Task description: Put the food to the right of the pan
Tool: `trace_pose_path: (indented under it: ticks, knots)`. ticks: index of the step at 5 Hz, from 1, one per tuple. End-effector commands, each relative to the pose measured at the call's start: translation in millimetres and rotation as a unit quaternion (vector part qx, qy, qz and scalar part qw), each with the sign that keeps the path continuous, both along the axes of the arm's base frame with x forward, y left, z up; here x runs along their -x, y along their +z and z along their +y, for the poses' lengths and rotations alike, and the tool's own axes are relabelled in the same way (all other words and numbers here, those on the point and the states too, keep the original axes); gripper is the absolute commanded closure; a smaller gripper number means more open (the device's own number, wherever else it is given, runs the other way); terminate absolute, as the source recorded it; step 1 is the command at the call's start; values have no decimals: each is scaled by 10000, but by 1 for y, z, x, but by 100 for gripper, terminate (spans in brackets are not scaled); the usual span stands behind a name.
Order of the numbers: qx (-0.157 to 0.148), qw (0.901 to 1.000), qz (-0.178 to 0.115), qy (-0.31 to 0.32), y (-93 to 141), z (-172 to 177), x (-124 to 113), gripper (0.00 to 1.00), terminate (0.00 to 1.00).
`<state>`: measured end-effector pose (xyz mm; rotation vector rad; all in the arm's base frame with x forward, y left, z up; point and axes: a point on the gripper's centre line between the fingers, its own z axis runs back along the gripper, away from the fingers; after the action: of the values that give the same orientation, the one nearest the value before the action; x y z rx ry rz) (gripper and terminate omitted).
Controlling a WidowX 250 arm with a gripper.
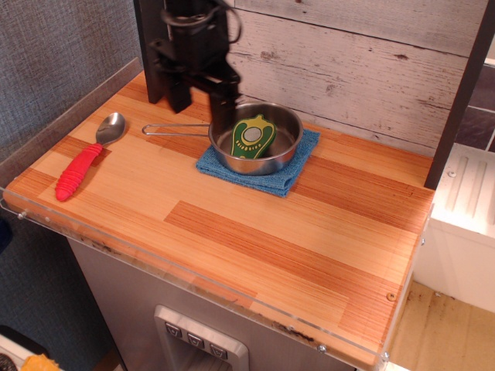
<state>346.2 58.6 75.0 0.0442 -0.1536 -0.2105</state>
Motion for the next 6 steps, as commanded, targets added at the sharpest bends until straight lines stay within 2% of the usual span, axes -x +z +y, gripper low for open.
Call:
trace_pose_path:
  ticks: [1,3,5,6]
  knots:
    - [-80,9998,-158,-3,0,-14,-35,0,0]
    - [-243,9995,180,-121,-29,-23,-33,0,0]
    - [-260,9987,366,-227,-48,-29,-27,0,0]
    - [-171,9991,304,-238,-42,-31,-25,100,0]
